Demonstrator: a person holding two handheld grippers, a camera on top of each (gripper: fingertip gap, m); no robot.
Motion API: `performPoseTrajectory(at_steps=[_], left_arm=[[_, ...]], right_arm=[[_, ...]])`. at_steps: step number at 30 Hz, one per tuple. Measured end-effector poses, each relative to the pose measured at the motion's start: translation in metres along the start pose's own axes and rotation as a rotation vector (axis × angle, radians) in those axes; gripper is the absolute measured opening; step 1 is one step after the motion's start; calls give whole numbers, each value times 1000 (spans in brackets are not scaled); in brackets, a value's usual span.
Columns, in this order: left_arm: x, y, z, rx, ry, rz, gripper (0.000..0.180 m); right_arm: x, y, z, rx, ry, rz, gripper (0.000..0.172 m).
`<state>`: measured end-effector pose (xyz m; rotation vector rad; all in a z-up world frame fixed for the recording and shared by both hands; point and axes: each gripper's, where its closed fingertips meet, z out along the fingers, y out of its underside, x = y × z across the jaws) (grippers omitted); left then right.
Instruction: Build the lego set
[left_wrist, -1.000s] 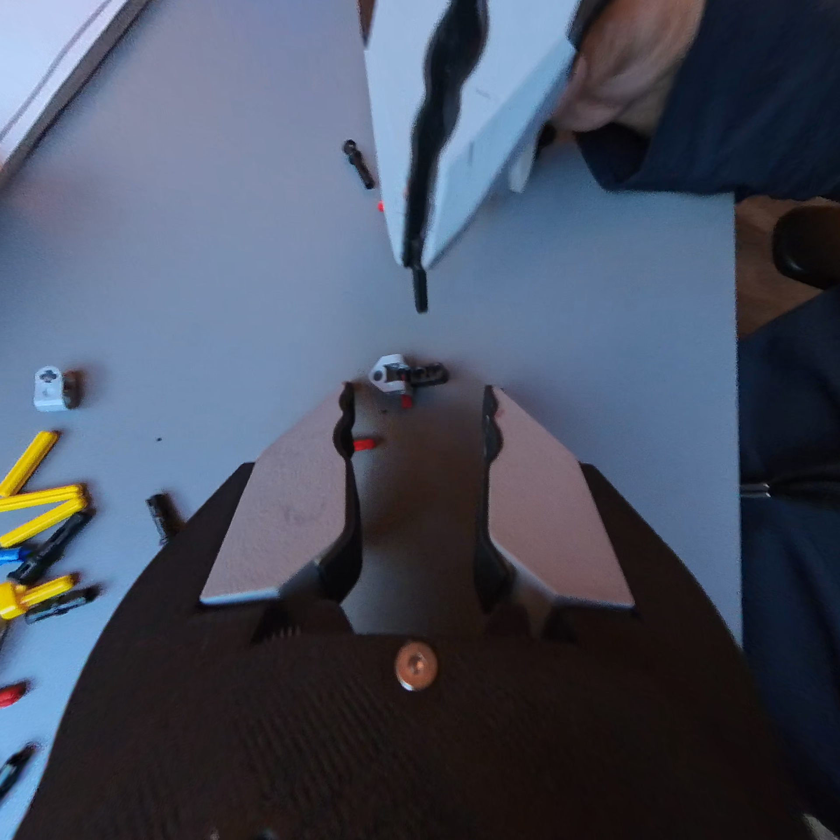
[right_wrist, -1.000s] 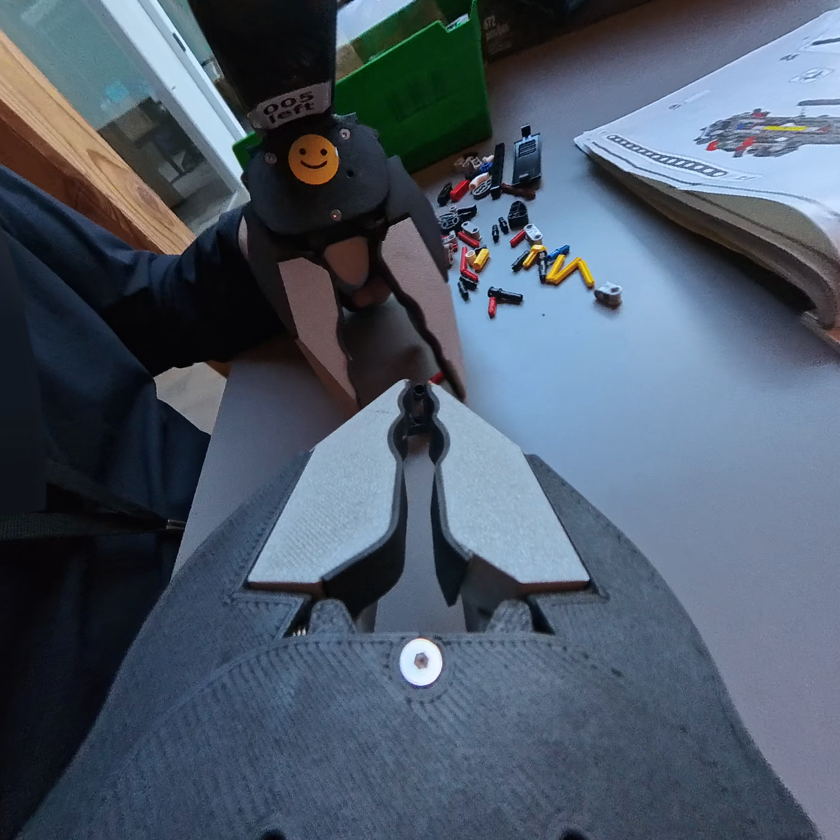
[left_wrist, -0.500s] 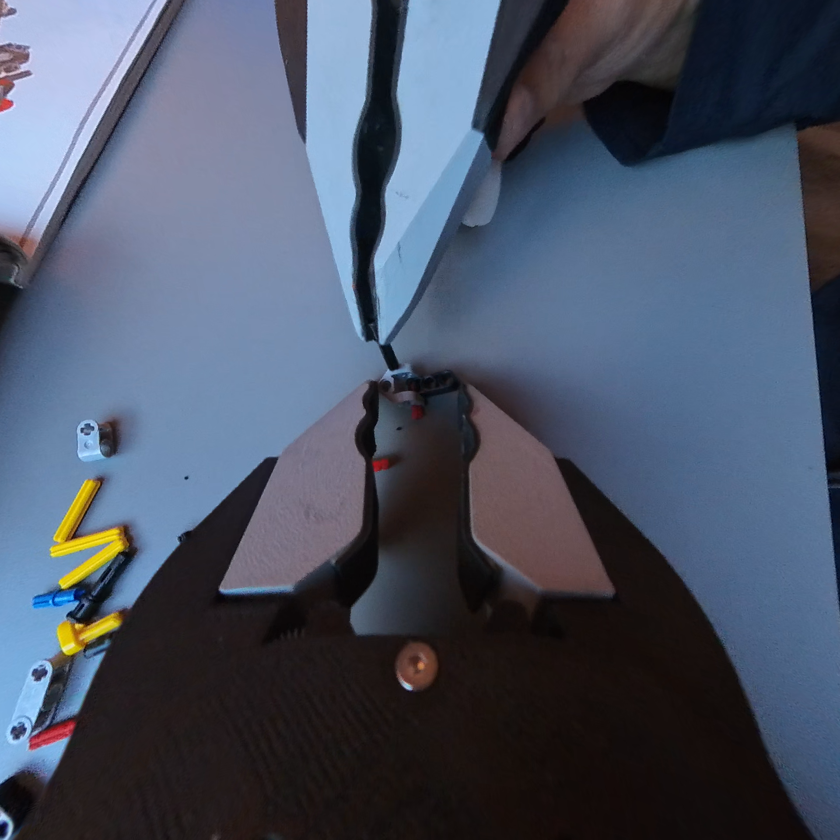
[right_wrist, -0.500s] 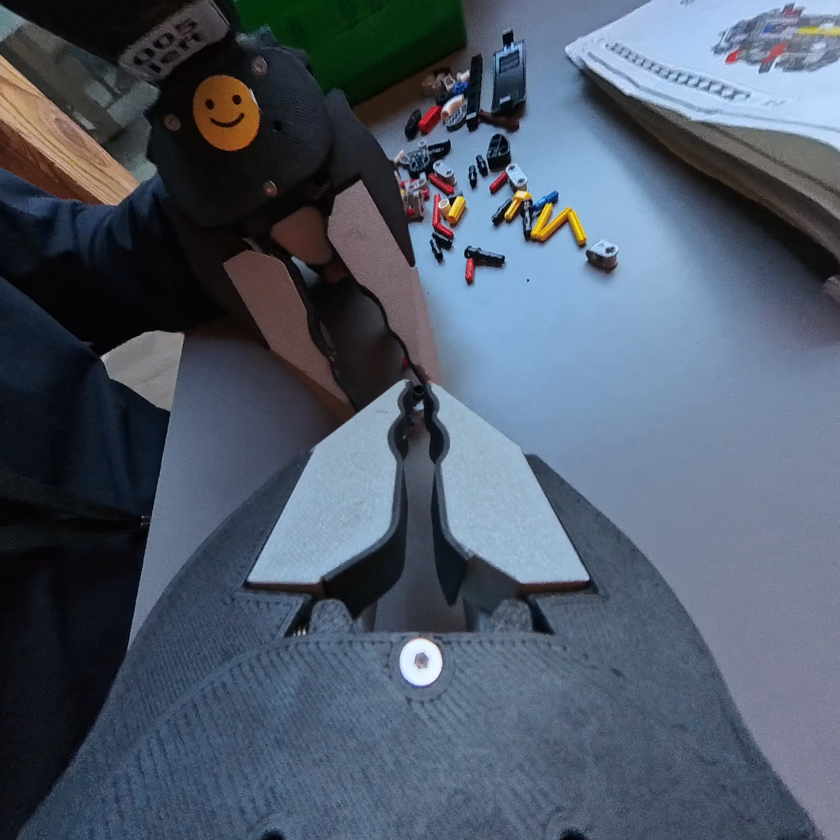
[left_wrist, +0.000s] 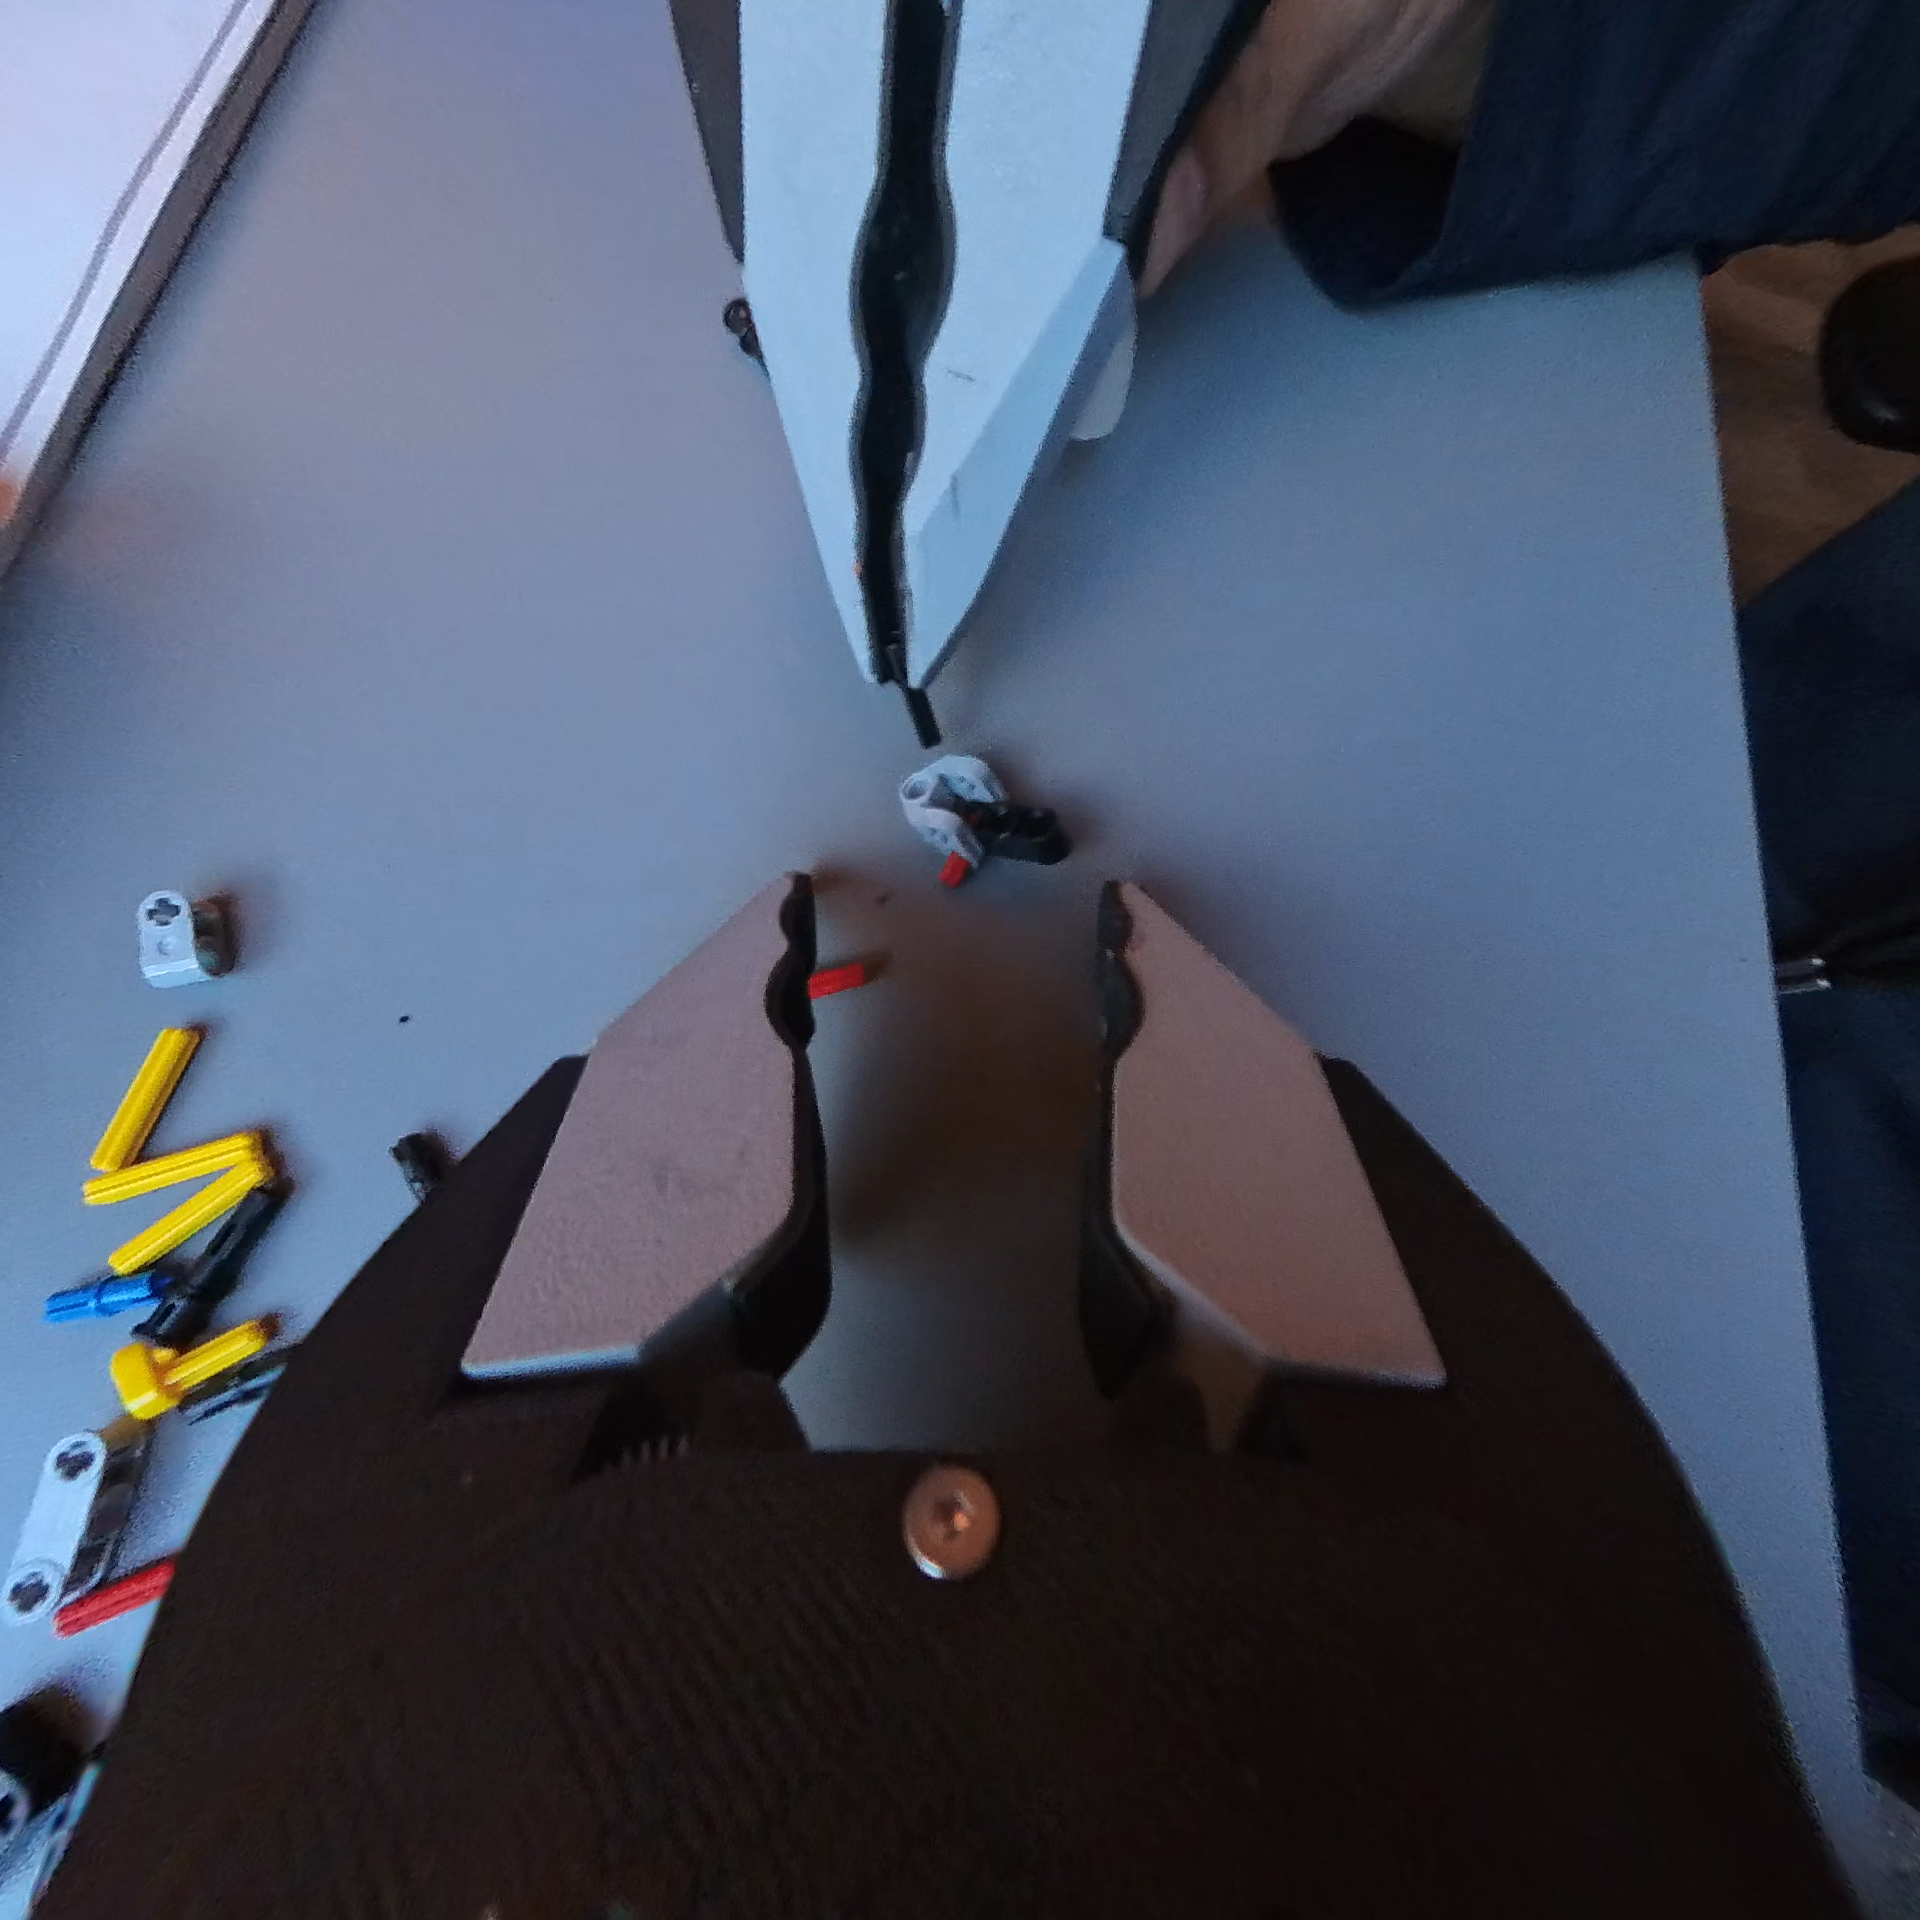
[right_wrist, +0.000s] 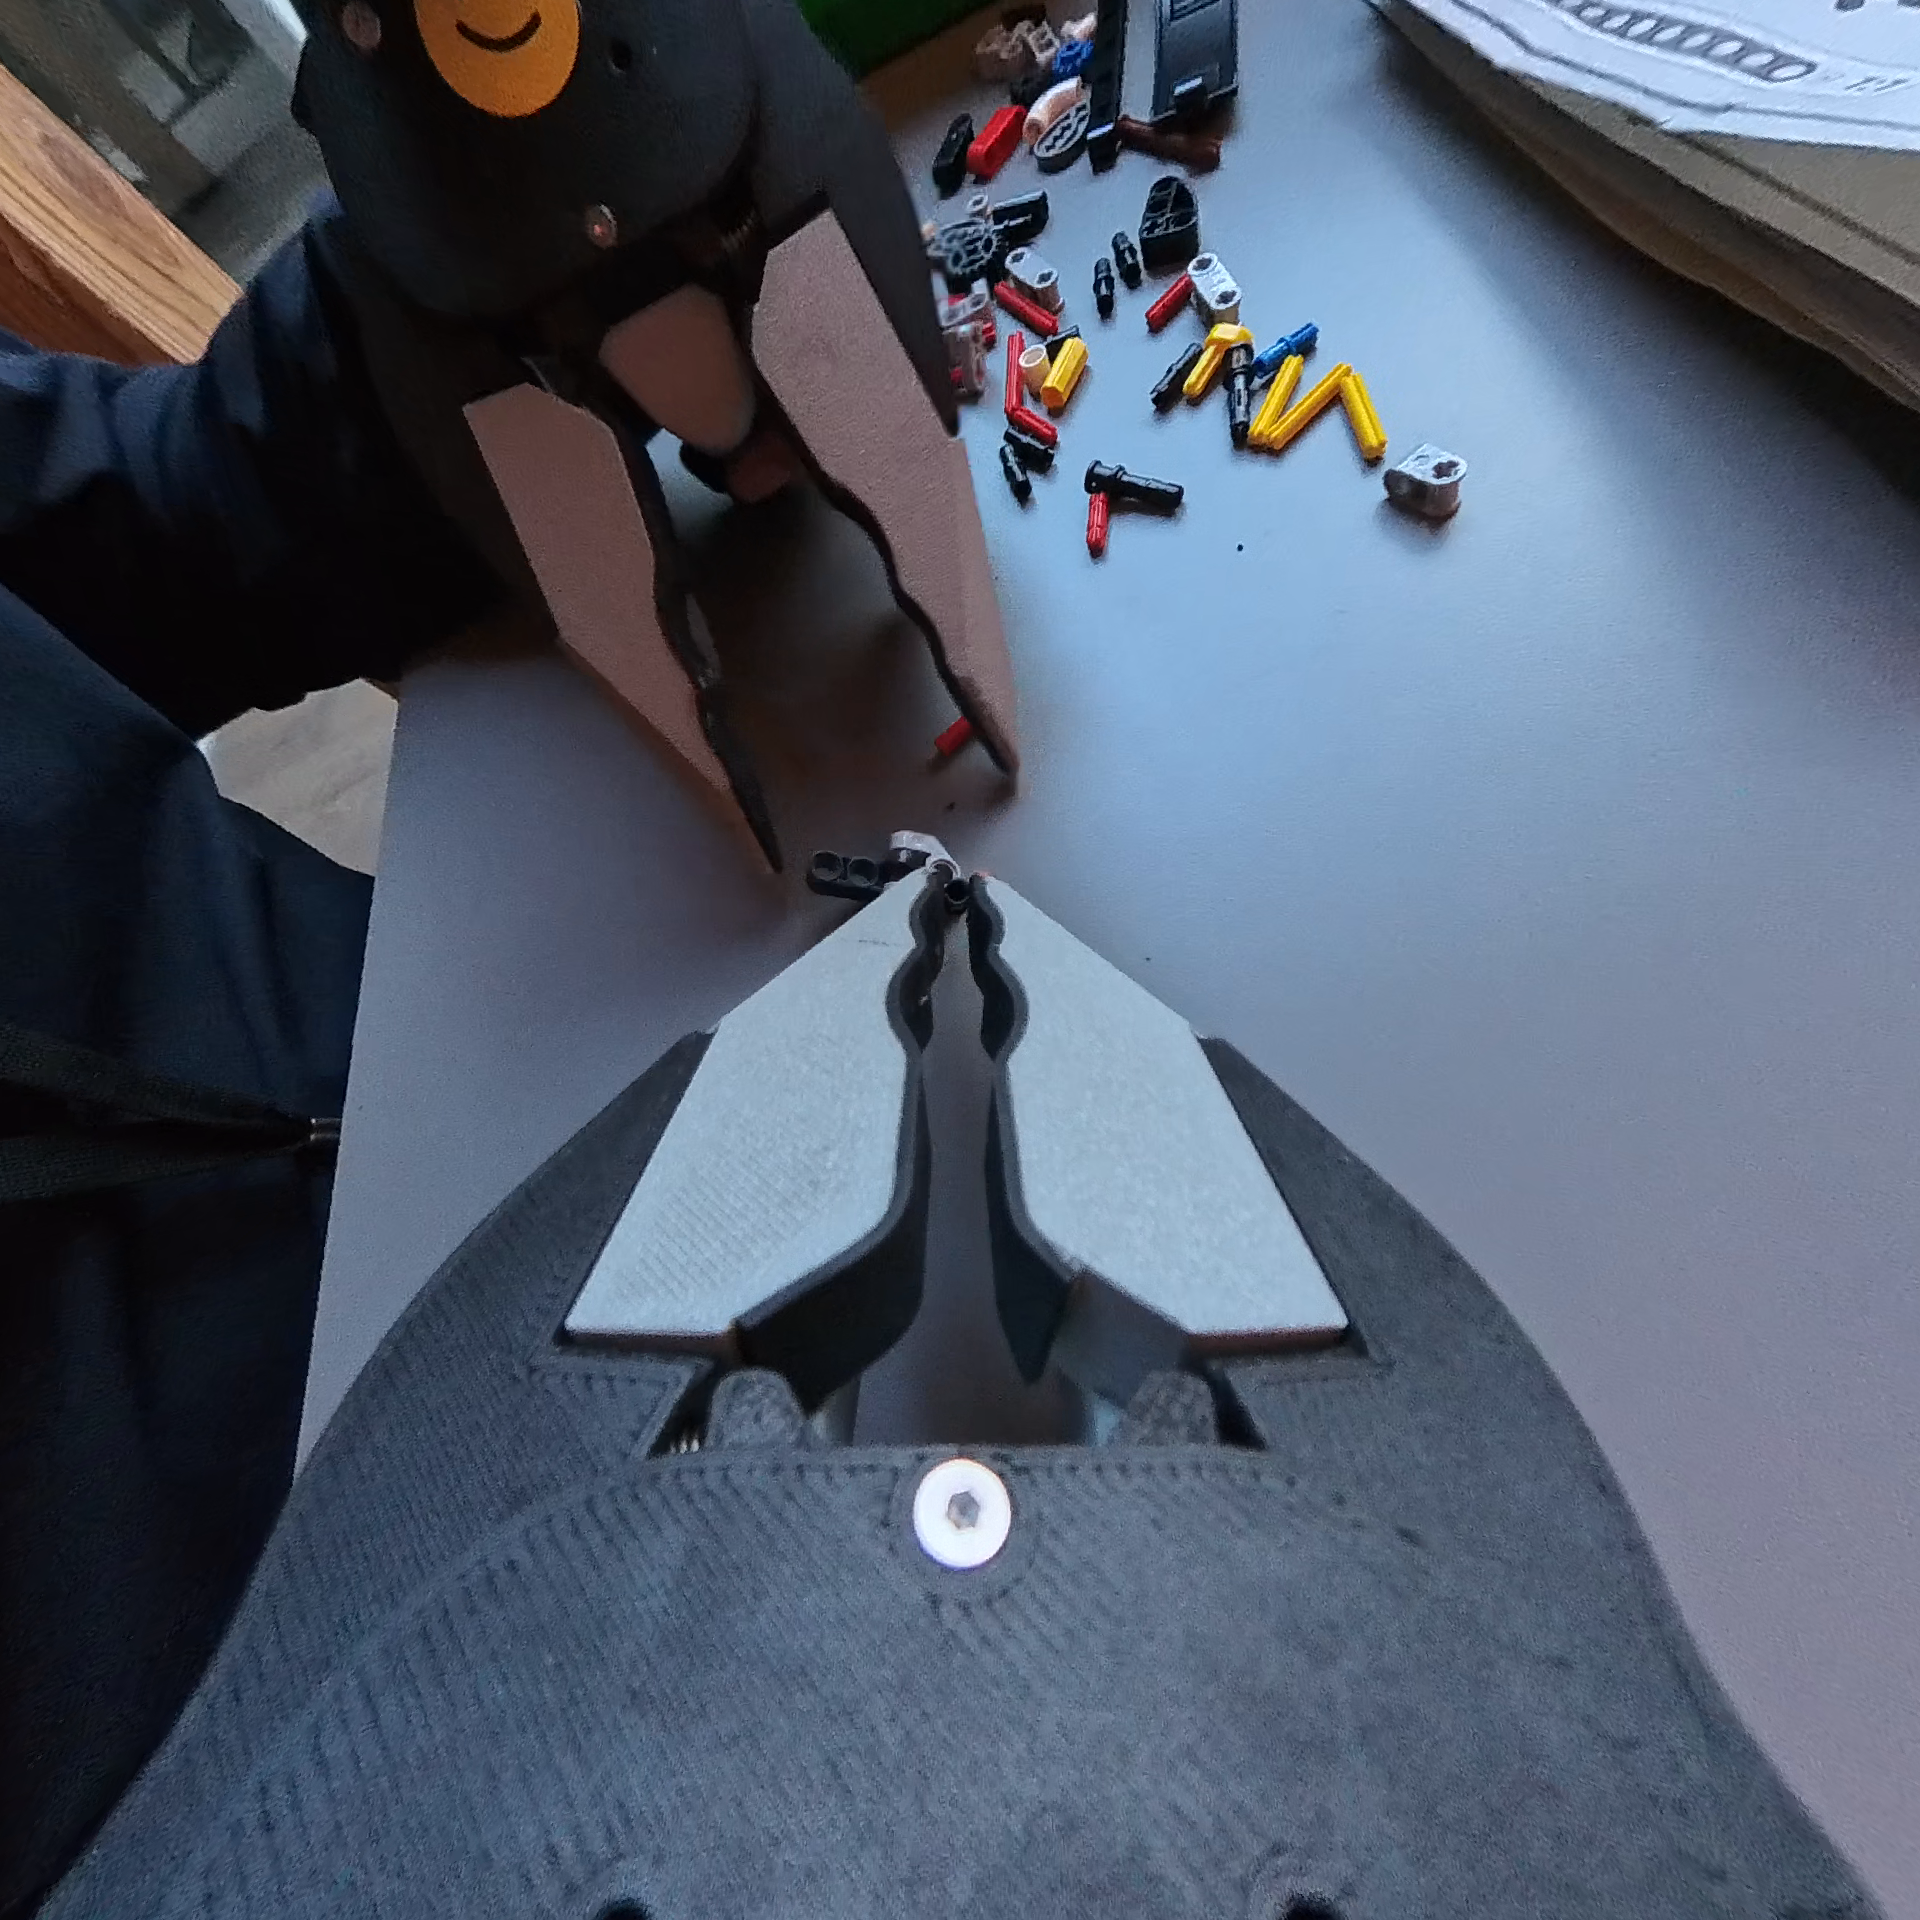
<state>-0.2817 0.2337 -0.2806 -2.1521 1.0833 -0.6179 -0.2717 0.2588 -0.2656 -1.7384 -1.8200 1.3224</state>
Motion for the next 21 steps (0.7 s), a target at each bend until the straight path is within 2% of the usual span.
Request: performPoseTrajectory(at_steps=[4,7,11,13,19,21], left_arm=[[5,-18,-2,102,56,-99,52],[5,-15,7,59,54,-167,57],[-3,-11,13,16,-52,-109,40],[-5,-7,12,-6,-92,-34,23],[-1,-5,10,-5,-66,4,22],[-4,-4,10,-15,-101,54,23]], right_arm=[[5,-7,-6,55,-2,47,1],[7,-9,-7,74,-4,72,1],[2,-11,-3,74,-21,70,1],[-1,-10,0,63,-25,61,1],[0,-15,-4,102,-34,79,1],[2,-19,-8,134,-37,94,1]])
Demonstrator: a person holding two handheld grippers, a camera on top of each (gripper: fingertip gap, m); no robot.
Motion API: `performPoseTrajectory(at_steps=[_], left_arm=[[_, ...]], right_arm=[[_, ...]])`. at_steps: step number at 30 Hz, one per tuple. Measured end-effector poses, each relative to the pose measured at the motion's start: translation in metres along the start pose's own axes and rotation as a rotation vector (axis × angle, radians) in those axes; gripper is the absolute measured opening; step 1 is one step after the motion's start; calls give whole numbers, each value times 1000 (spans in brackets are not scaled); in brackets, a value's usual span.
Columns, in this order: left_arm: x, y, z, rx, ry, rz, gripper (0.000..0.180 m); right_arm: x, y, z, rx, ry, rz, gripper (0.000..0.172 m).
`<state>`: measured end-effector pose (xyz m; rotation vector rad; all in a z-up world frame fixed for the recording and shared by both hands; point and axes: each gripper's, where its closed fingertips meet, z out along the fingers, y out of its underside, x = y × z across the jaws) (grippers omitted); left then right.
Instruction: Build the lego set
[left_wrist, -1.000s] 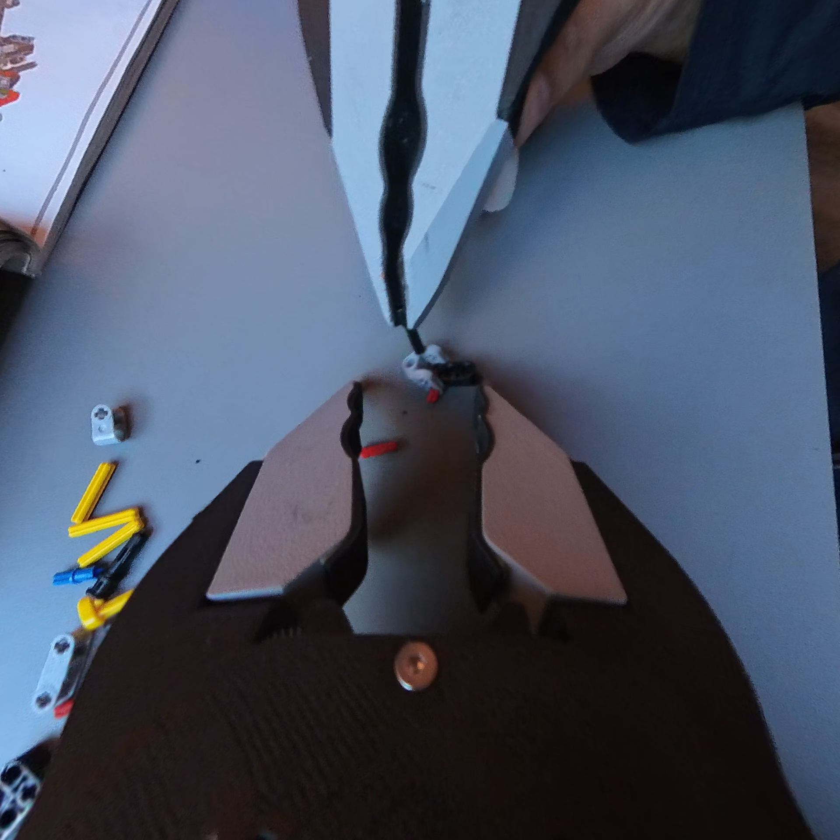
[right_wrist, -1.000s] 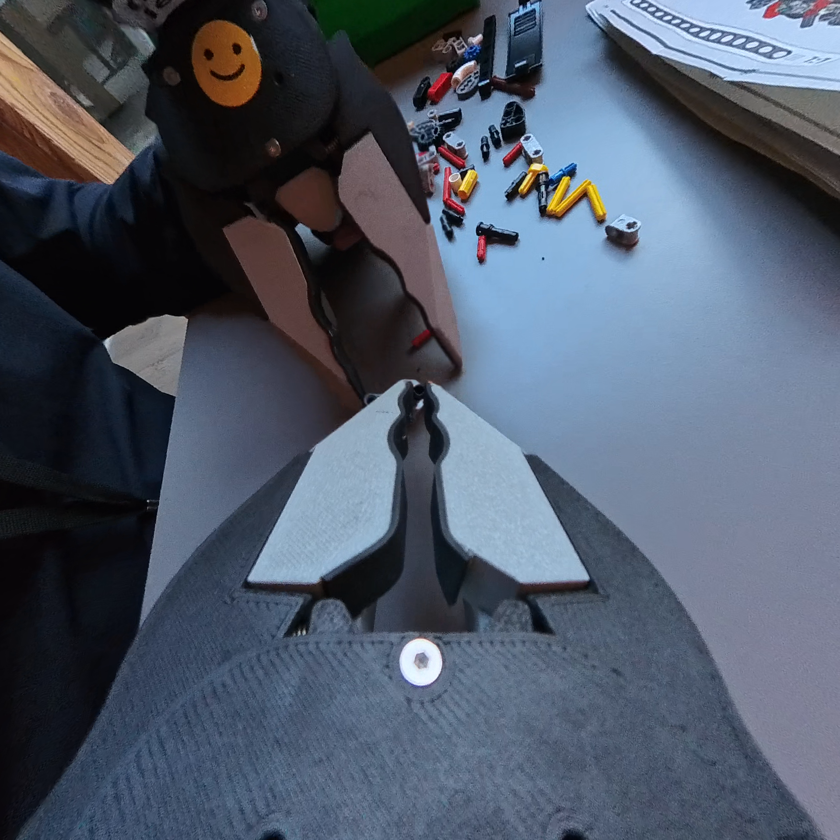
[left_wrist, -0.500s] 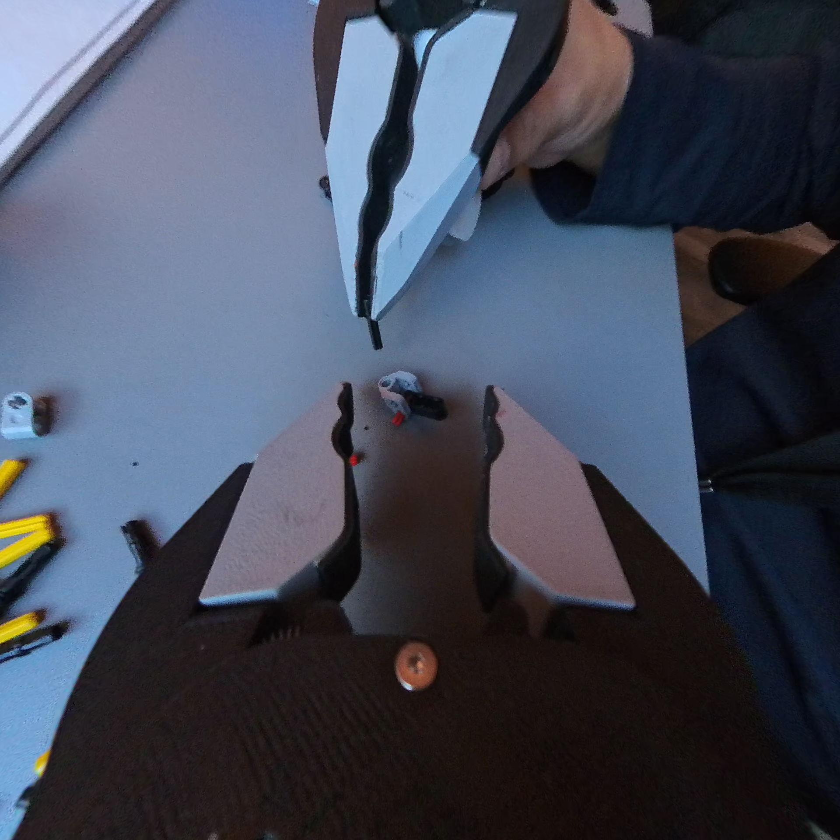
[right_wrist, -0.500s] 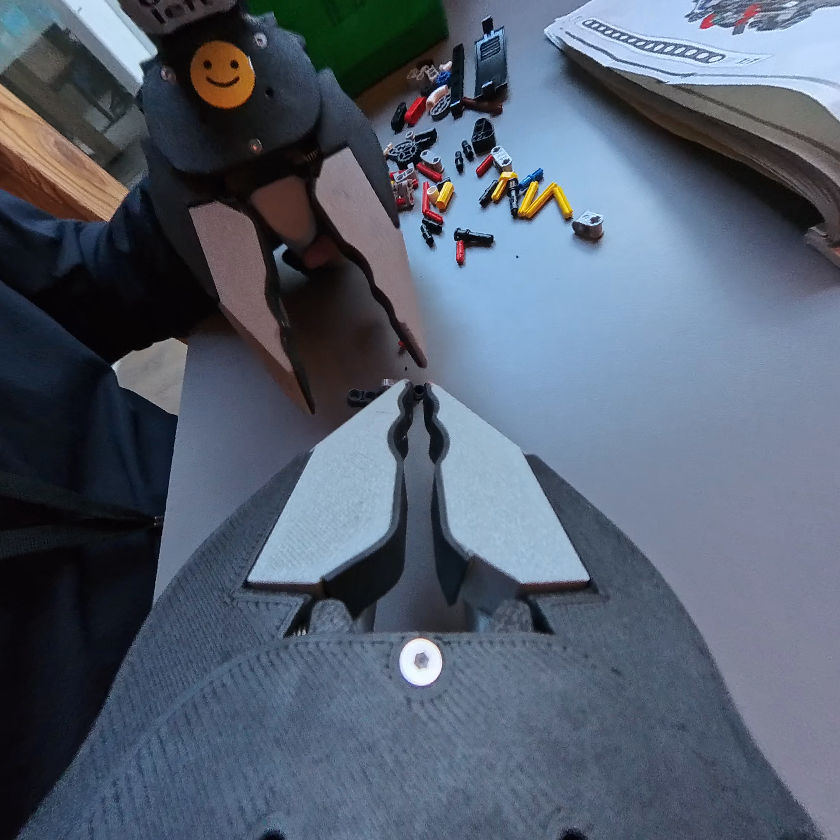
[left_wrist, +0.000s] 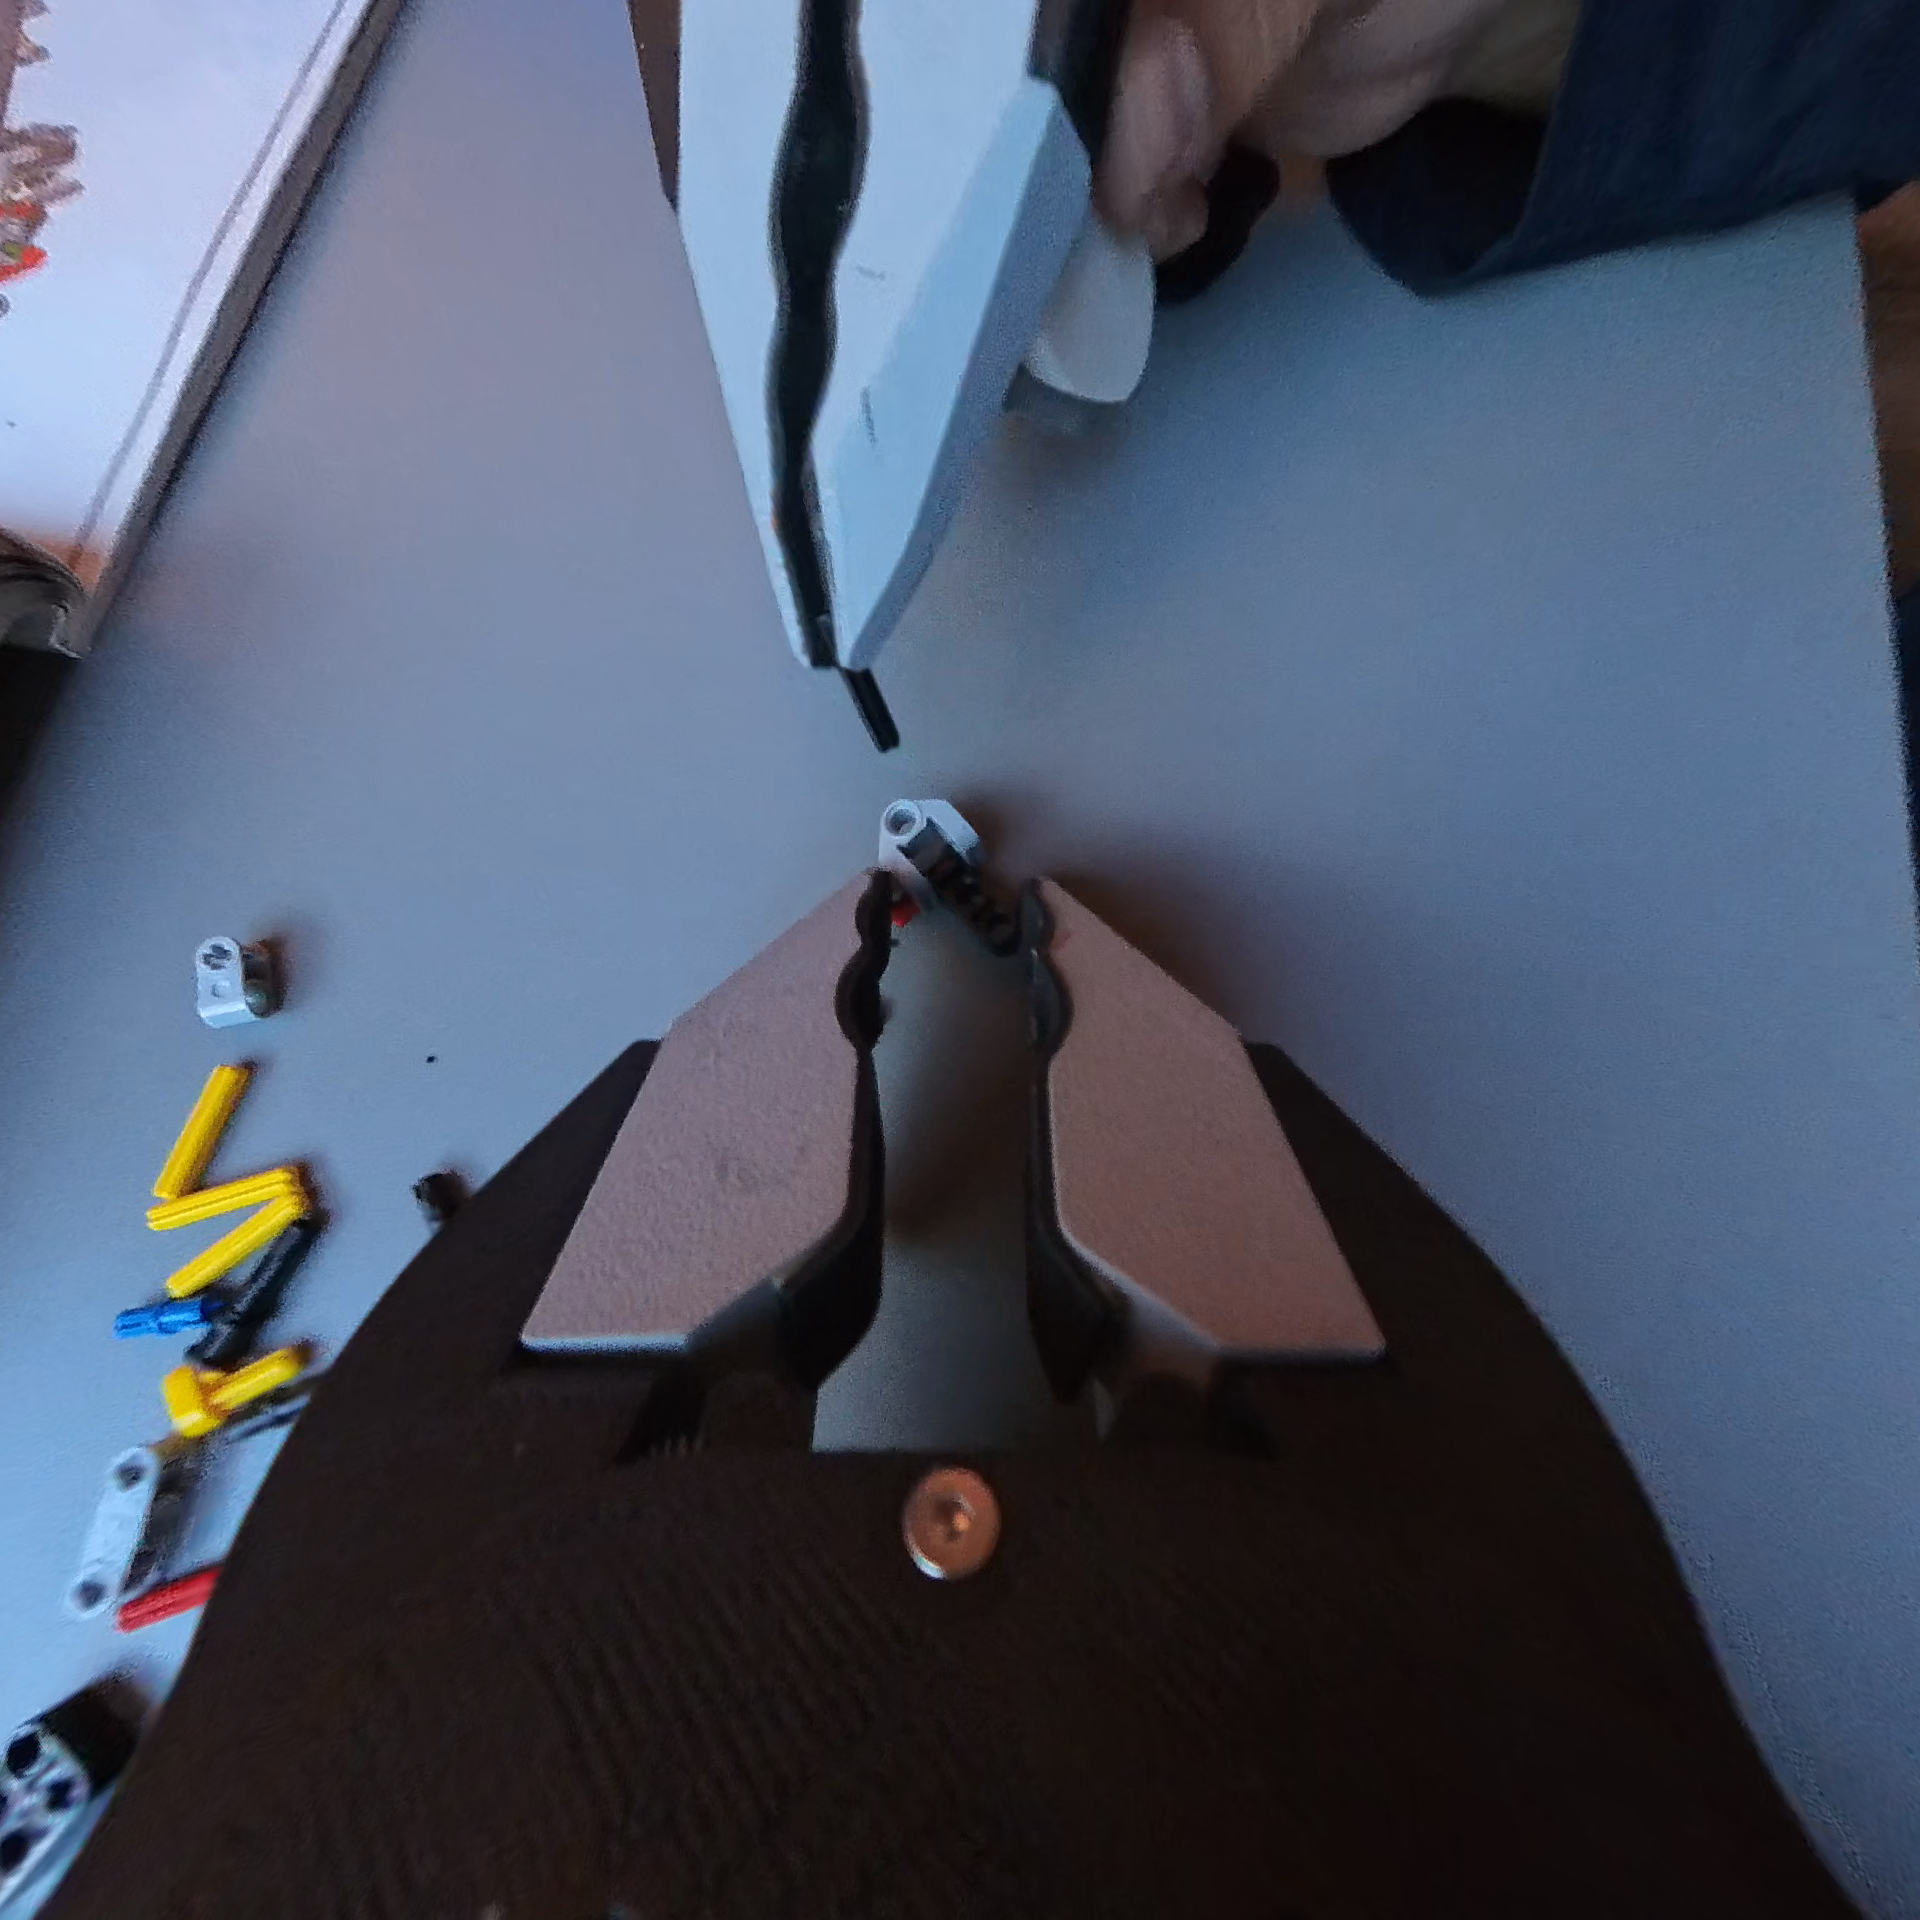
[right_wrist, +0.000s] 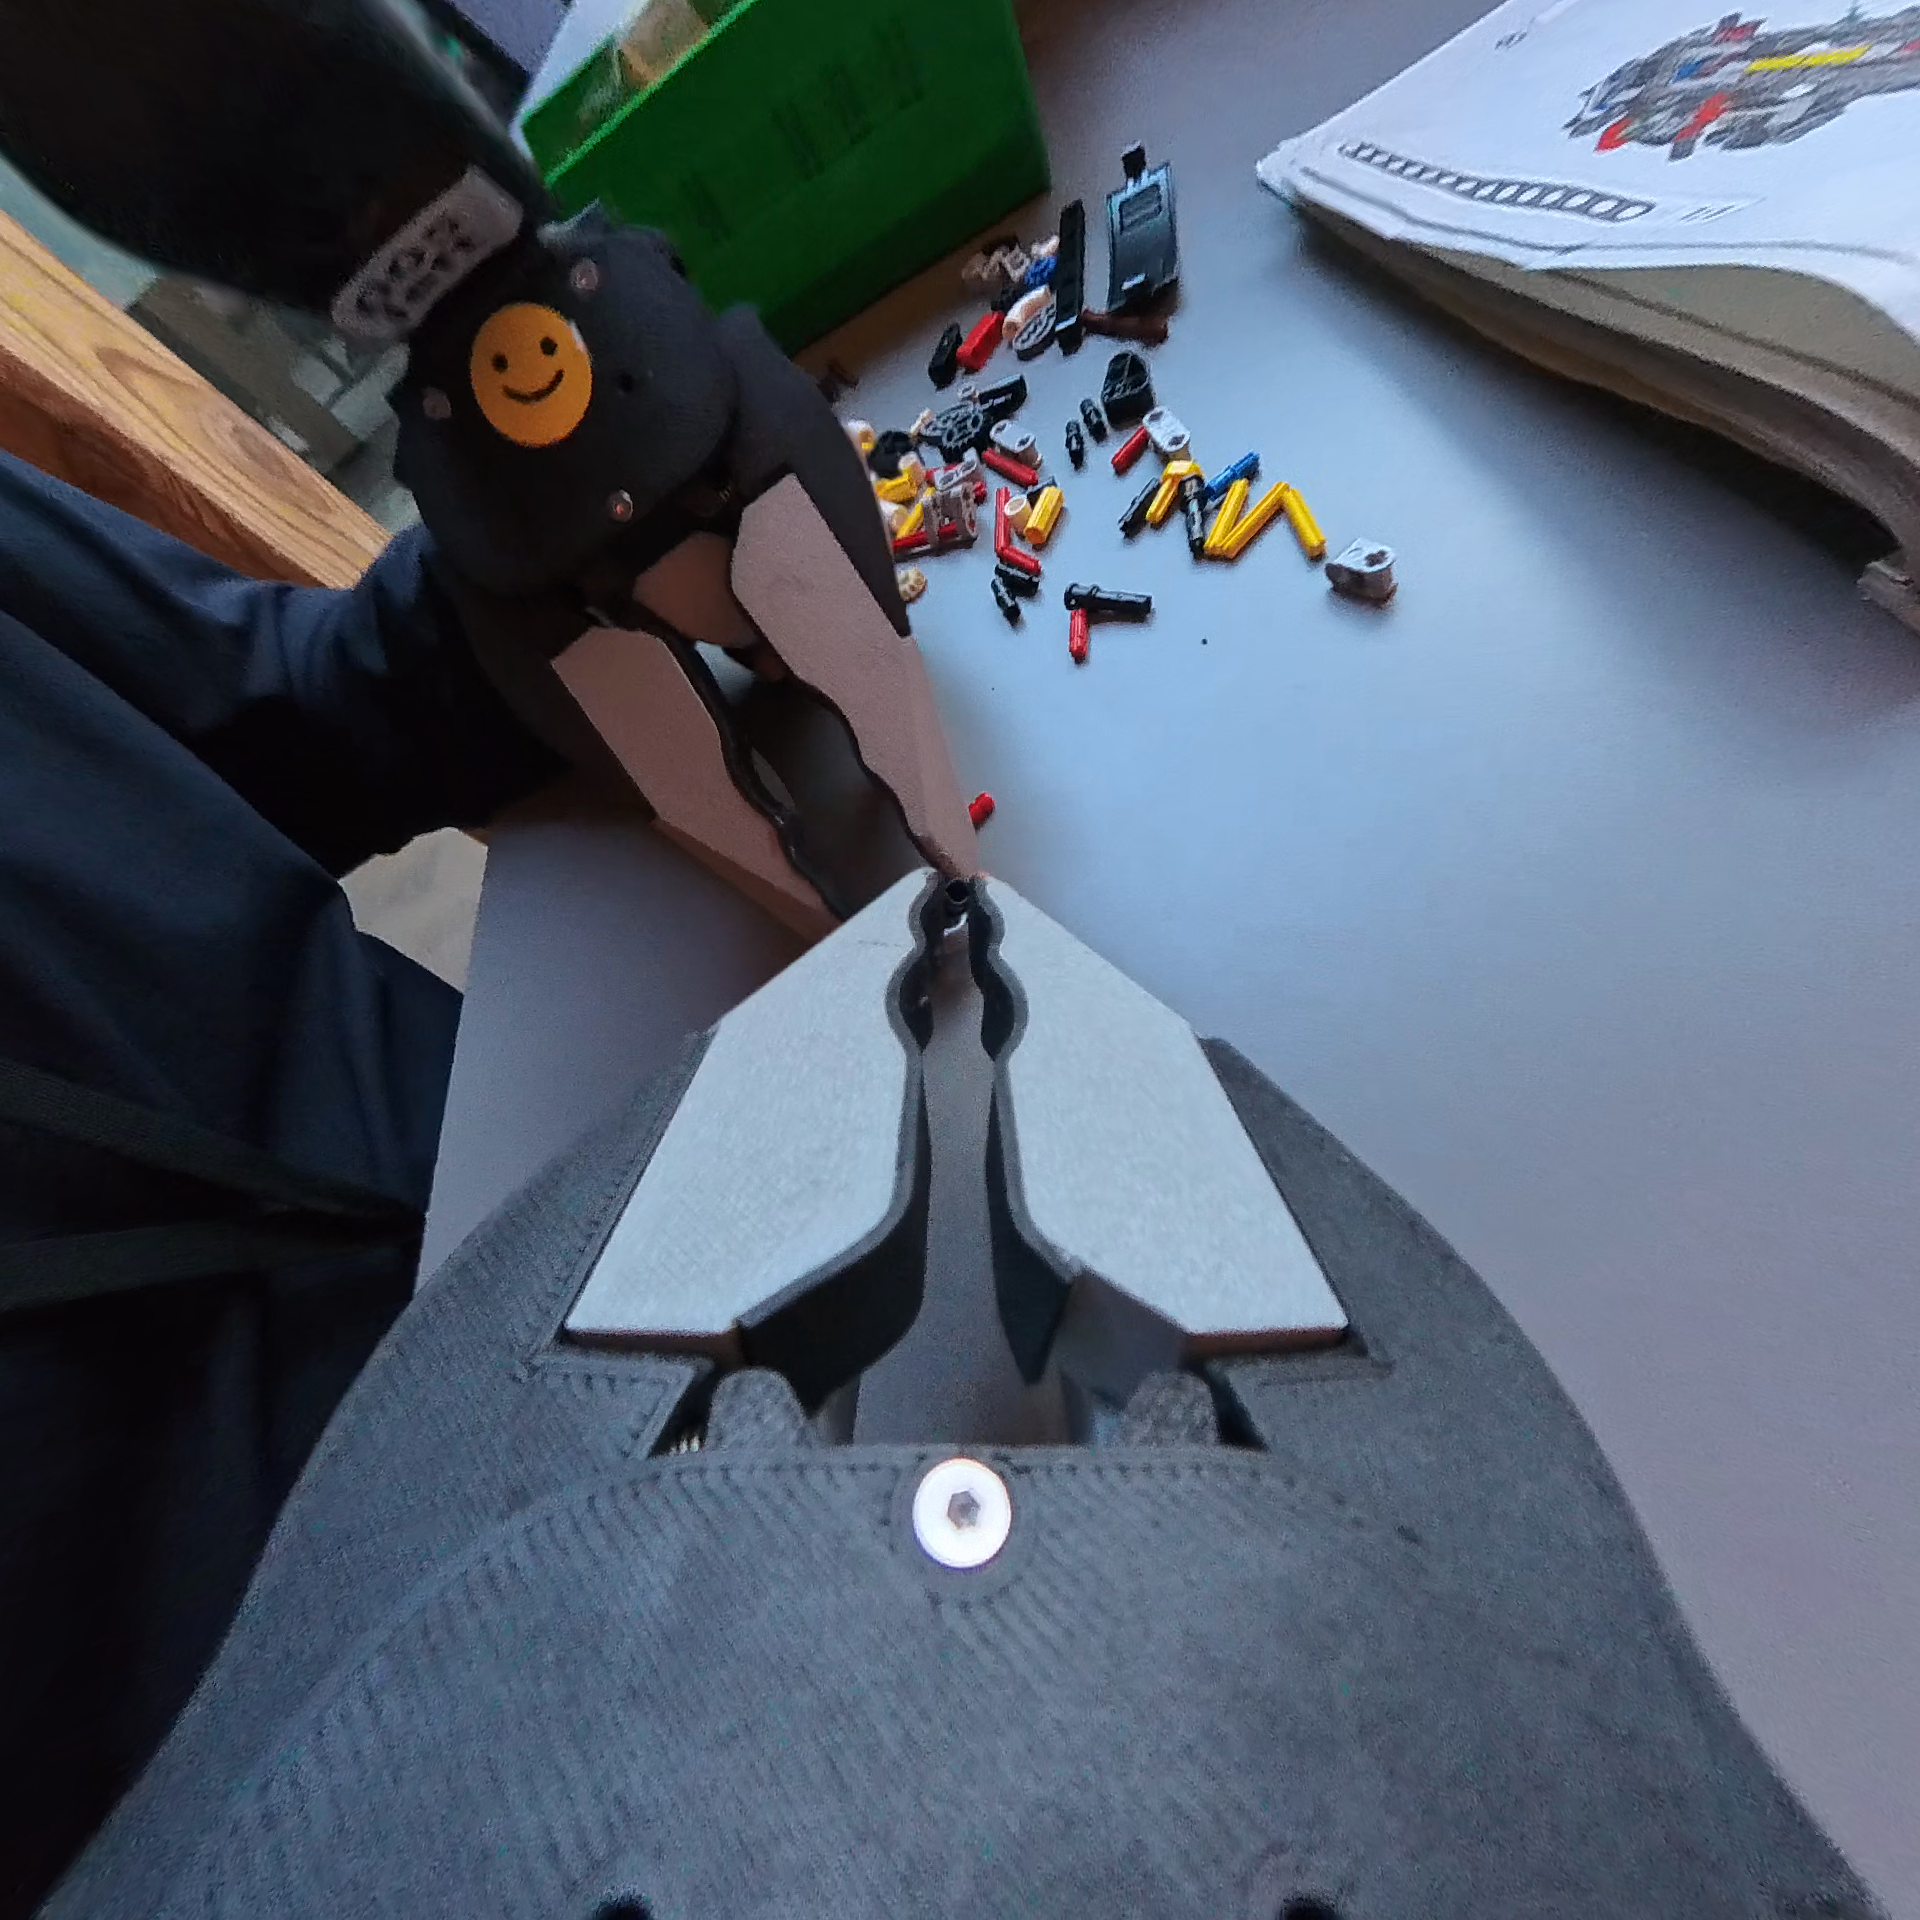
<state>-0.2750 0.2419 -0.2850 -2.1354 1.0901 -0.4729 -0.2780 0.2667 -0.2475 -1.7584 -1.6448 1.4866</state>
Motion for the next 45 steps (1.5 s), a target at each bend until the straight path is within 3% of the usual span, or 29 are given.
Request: performPoseTrajectory(at_steps=[8,14,17,21,24,28,34,37,40,44,45], left_arm=[[-9,-8,0,-58,-251,370,23],[-5,-10,2,-74,-319,535,17],[-3,-14,1,-38,-292,477,30],[-5,-16,-7,31,-184,258,47],[-4,-21,-13,103,-83,96,45],[-25,-10,-15,75,-140,-7,40],[-25,-1,-5,-4,-138,13,42],[-17,-1,0,-20,-109,83,11],[-17,-2,1,-29,-129,127,6],[-27,-1,-1,-101,-275,248,6],[-32,0,-3,-131,-335,311,6]], right_arm=[[-4,0,-1,5,10,-46,1],[-5,18,9,-120,68,-138,1],[-3,22,11,-149,90,-158,1],[-4,25,10,-159,94,-162,1],[-4,24,9,-153,94,-163,1],[-3,23,8,-145,94,-158,1],[2,6,-2,-22,65,-28,1],[9,10,-6,-29,40,85,1],[16,22,-7,-90,24,185,1],[13,20,-10,-97,49,83,1],[16,22,-11,-124,89,39,12]])
